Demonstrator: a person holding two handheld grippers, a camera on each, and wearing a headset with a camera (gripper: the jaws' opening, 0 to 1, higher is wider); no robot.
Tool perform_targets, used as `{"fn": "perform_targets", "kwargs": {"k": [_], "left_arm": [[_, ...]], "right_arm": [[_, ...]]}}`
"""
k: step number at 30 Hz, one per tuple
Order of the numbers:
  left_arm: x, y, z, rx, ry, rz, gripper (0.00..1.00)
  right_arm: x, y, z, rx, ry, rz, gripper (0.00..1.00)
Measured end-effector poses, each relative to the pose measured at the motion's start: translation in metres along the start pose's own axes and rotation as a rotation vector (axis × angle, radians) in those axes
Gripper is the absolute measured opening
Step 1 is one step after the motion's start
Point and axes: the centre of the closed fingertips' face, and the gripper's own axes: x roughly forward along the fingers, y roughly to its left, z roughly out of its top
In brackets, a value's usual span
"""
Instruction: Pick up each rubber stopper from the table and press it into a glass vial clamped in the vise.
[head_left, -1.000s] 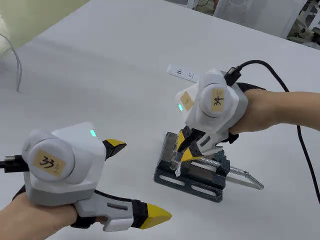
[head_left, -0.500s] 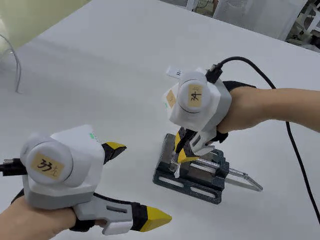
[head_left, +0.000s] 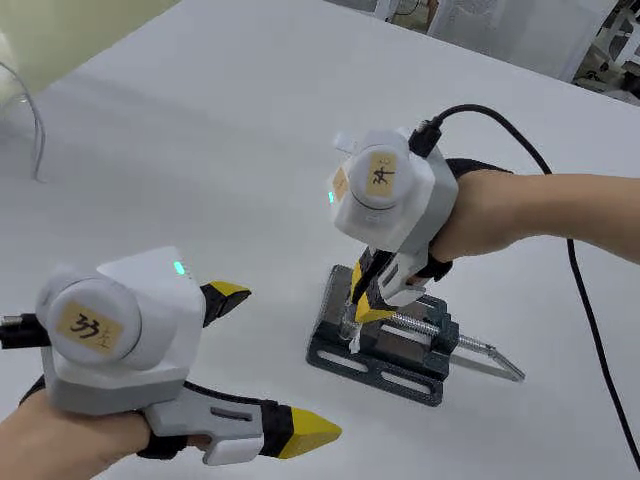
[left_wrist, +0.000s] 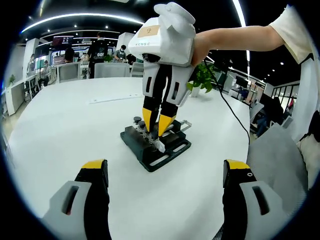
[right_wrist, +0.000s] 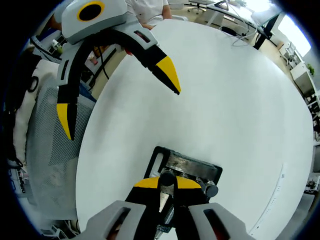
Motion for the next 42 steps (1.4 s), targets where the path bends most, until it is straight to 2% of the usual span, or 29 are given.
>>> {"fn": "perform_targets", "kwargs": {"k": [4,5,10,11,12,14,15,16,17,18,20,22,23,25,26,32,39,42], "left_arm": [[0.0007,-0.0004,-0.0001,-0.001,0.001,-0.001,0.95],[0.0009,-0.0008,0.0003,-0.002,-0.001,-0.001,0.95],[0.0021,-0.0004,0.0008,-0.002,-0.006,-0.005,0.95],[0.0023,-0.0005,0.0008,-0.003,-0.007,-0.006,0.95],[0.0023,-0.0001,0.0006,-0.004,-0.007,-0.006,0.95],[0.0026,0.0008,0.0000,-0.004,-0.009,-0.005,0.95],[0.0026,0.0008,-0.0005,-0.005,-0.007,-0.006,0.95],[0.0027,0.0013,-0.0004,-0.005,-0.009,-0.005,0.95],[0.0027,0.0013,-0.0002,-0.005,-0.010,-0.005,0.95],[0.0028,0.0013,-0.0003,-0.007,-0.011,-0.005,0.95],[0.0030,0.0014,-0.0005,-0.005,-0.012,-0.006,0.95],[0.0030,0.0016,-0.0007,-0.007,-0.011,-0.007,0.95],[0.0030,0.0017,-0.0009,-0.006,-0.010,-0.007,0.95],[0.0027,0.0032,-0.0016,-0.005,-0.010,-0.006,0.95],[0.0027,0.0037,-0.0019,-0.006,-0.010,-0.005,0.94],[0.0022,0.0070,-0.0026,-0.011,-0.010,-0.001,0.94],[0.0027,0.0057,-0.0039,-0.010,-0.004,-0.005,0.94],[0.0034,0.0051,-0.0042,-0.010,-0.003,-0.008,0.94]], "right_arm": [[-0.0007,0.0021,0.0006,0.053,0.002,-0.033,0.03],[-0.0008,0.0021,0.0004,0.085,-0.001,-0.038,0.03],[-0.0011,-0.0003,-0.0001,0.168,-0.038,-0.058,0.02],[-0.0008,-0.0001,0.0001,0.219,-0.049,-0.063,0.02],[-0.0009,-0.0005,-0.0002,0.201,-0.050,-0.066,0.02],[-0.0009,0.0012,0.0008,0.246,-0.059,-0.081,0.02],[-0.0008,0.0006,0.0012,0.238,-0.058,-0.082,0.02],[-0.0006,-0.0002,0.0019,0.298,-0.068,-0.093,0.02],[-0.0005,-0.0009,0.0016,0.326,-0.070,-0.095,0.02],[-0.0004,-0.0020,0.0014,0.304,-0.068,-0.096,0.02],[0.0000,-0.0003,0.0027,0.358,-0.082,-0.109,0.02],[-0.0003,-0.0007,0.0015,0.316,-0.089,-0.116,0.03],[-0.0004,-0.0005,0.0015,0.335,-0.096,-0.121,0.03],[-0.0005,0.0013,0.0019,0.284,-0.102,-0.125,0.04],[-0.0005,0.0011,0.0016,0.300,-0.105,-0.126,0.04],[-0.0006,-0.0015,0.0013,0.221,-0.100,-0.108,0.06],[-0.0008,0.0001,0.0025,0.201,-0.097,-0.111,0.07],[-0.0012,0.0024,0.0033,0.201,-0.101,-0.103,0.11]]}}
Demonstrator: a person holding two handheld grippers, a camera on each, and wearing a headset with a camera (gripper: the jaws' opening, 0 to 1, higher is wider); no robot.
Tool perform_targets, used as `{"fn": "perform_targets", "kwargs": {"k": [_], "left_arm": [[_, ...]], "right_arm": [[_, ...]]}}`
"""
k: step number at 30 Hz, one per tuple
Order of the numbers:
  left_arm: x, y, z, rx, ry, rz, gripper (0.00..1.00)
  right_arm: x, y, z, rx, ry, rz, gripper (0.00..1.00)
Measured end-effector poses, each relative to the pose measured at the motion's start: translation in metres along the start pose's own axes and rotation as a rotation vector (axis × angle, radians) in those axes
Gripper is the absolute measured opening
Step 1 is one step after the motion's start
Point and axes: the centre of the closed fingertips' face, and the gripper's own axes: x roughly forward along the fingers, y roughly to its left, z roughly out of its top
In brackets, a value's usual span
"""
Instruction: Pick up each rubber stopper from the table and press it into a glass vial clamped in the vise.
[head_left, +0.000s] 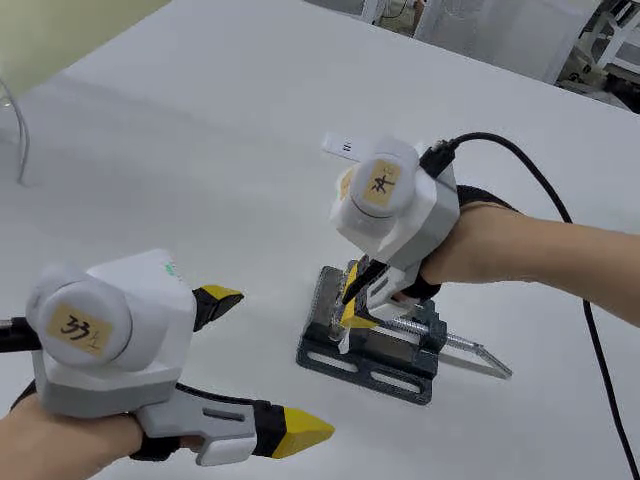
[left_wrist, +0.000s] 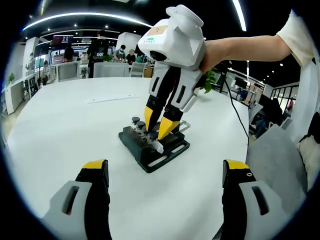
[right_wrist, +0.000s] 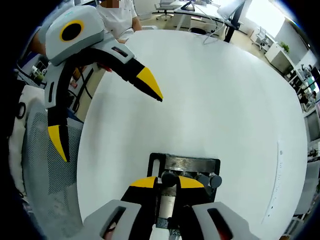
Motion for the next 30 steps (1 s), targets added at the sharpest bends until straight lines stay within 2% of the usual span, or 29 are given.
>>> {"fn": "perform_targets", "kwargs": {"k": [4,6,8,11,24,30], "left_arm": [[0.001,-0.001,0.001,0.000,-0.001,-0.002,0.94],[0.002,-0.001,0.002,0.003,-0.001,-0.003,0.94],[0.002,-0.001,0.002,0.002,-0.001,-0.002,0.94],[0.001,0.000,0.001,0.000,0.002,-0.003,0.93],[0.000,0.002,-0.002,-0.010,0.005,0.005,0.93],[0.000,0.002,-0.003,-0.015,0.006,0.006,0.93]], "right_arm": [[-0.002,-0.001,-0.001,-0.023,0.005,-0.012,0.16],[-0.007,-0.005,0.000,-0.025,-0.010,-0.032,0.15],[-0.008,-0.006,-0.001,-0.014,-0.013,-0.014,0.12],[-0.011,-0.003,-0.003,-0.005,-0.010,0.021,0.00],[-0.007,-0.007,0.000,0.000,-0.002,0.045,0.00],[-0.003,-0.006,-0.004,0.003,0.012,0.051,0.00]]}}
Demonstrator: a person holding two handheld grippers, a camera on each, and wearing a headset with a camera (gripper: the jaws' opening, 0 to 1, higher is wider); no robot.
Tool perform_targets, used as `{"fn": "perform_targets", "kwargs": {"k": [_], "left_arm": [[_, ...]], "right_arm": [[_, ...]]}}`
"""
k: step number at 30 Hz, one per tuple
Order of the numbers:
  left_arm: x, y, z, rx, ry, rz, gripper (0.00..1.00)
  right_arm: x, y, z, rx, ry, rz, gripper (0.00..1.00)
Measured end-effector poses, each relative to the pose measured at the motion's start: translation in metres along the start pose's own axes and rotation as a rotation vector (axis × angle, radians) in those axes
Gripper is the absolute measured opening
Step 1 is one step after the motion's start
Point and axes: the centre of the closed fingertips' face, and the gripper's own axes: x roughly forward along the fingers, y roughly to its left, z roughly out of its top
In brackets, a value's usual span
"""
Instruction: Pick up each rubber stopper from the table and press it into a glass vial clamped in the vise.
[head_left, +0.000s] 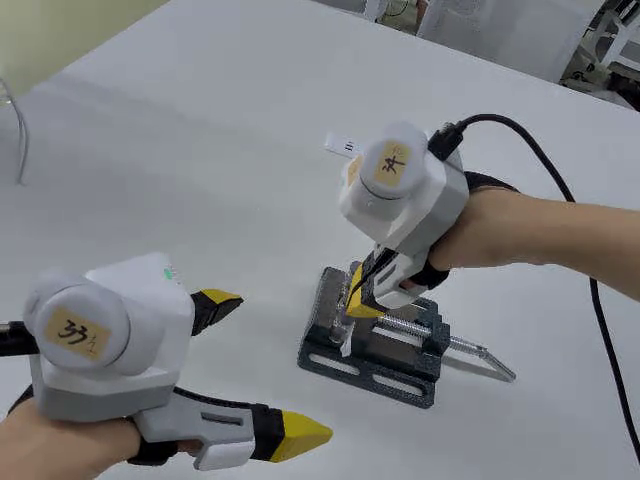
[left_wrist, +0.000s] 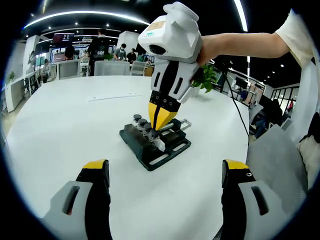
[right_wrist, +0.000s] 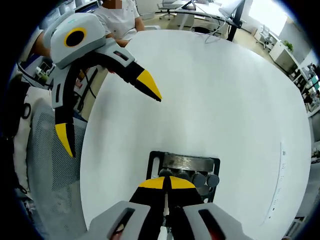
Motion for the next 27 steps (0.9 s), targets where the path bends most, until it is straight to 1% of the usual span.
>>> {"fn": "perform_targets", "kwargs": {"k": [6,9,11,12,14,15,16,17,18,19,21,22,25,27], "left_arm": [[0.0002,0.0016,-0.0025,-0.001,0.003,0.001,0.92],[0.0006,0.0023,-0.0035,-0.004,0.006,0.003,0.92],[0.0008,0.0026,-0.0038,-0.003,0.006,0.005,0.92],[0.0009,0.0027,-0.0037,-0.003,0.006,0.005,0.92],[0.0011,0.0030,-0.0030,-0.006,0.003,0.007,0.92],[0.0012,0.0031,-0.0030,-0.007,0.003,0.008,0.92],[0.0013,0.0035,-0.0030,-0.007,0.003,0.008,0.92],[0.0014,0.0041,-0.0035,-0.010,0.004,0.010,0.92],[0.0015,0.0044,-0.0037,-0.011,0.004,0.011,0.92],[0.0016,0.0045,-0.0038,-0.012,0.003,0.010,0.92],[0.0018,0.0049,-0.0042,-0.014,0.005,0.012,0.91],[0.0019,0.0063,-0.0047,-0.018,0.003,0.015,0.92],[0.0022,0.0079,-0.0057,-0.024,0.004,0.017,0.91],[0.0029,0.0082,-0.0056,-0.029,0.005,0.017,0.91]], "right_arm": [[0.0002,0.0003,0.0010,0.005,-0.001,0.003,0.00],[0.0003,0.0006,0.0013,-0.003,0.003,0.003,0.00],[0.0005,0.0015,0.0009,-0.041,0.014,0.004,0.00],[0.0010,0.0017,0.0014,-0.029,0.015,0.005,0.00],[0.0017,0.0010,0.0013,-0.037,0.031,0.010,0.00],[0.0022,0.0009,0.0014,-0.027,0.038,0.013,0.00],[0.0024,0.0007,0.0013,-0.044,0.047,0.019,0.00],[0.0027,0.0003,0.0007,-0.045,0.059,0.018,0.00],[0.0021,0.0015,0.0008,-0.052,0.067,0.025,0.00],[0.0027,0.0005,0.0008,-0.075,0.083,0.039,0.00],[0.0035,-0.0005,0.0015,-0.045,0.097,0.051,0.00],[0.0033,0.0001,0.0017,-0.073,0.101,0.066,0.00],[0.0037,0.0000,0.0020,-0.045,0.101,0.084,0.00],[0.0036,0.0017,0.0018,-0.048,0.101,0.090,0.00]]}}
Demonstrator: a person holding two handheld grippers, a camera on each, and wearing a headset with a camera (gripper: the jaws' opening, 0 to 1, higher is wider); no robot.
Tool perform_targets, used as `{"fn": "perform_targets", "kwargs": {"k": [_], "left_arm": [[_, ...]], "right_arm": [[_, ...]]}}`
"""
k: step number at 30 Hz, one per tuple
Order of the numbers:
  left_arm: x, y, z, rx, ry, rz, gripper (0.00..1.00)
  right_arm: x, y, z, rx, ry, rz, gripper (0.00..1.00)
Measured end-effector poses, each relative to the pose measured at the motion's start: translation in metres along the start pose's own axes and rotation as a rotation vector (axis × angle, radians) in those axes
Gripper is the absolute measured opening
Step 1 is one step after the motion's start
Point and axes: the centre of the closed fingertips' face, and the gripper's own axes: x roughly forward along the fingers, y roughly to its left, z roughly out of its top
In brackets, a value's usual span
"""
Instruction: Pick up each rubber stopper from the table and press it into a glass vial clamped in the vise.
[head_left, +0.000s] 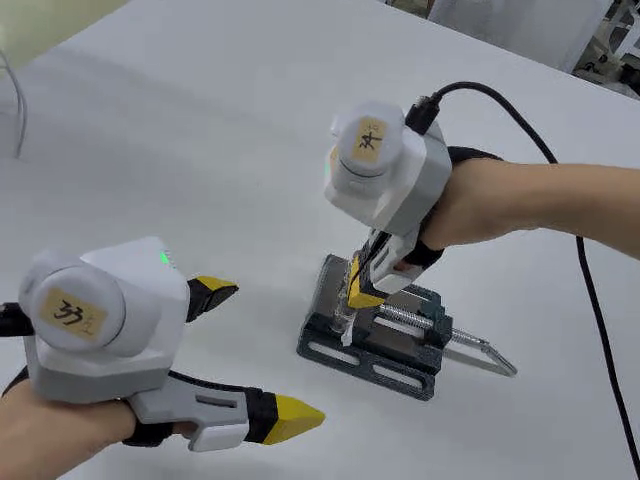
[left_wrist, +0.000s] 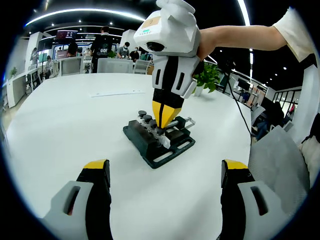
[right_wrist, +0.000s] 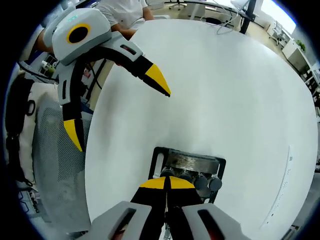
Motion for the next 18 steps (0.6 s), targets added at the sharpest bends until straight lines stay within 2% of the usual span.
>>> {"fn": "perform_targets", "kwargs": {"k": [4,5,7,14,18], "left_arm": [[0.002,0.004,-0.002,-0.003,0.003,0.000,0.91],[0.002,0.005,-0.002,-0.004,0.002,-0.001,0.91],[0.003,0.006,-0.002,-0.004,0.002,-0.001,0.91],[0.005,0.011,-0.003,-0.014,-0.003,0.003,0.90],[0.007,0.010,-0.004,-0.022,-0.007,0.002,0.90]], "right_arm": [[0.001,-0.001,0.000,0.033,-0.009,0.013,0.00],[0.001,0.000,-0.001,0.021,-0.008,0.019,0.00],[0.001,-0.001,-0.001,0.056,-0.012,0.029,0.00],[0.002,-0.001,-0.001,0.067,-0.027,0.023,0.00],[0.003,-0.001,0.000,0.087,-0.014,0.027,0.00]]}}
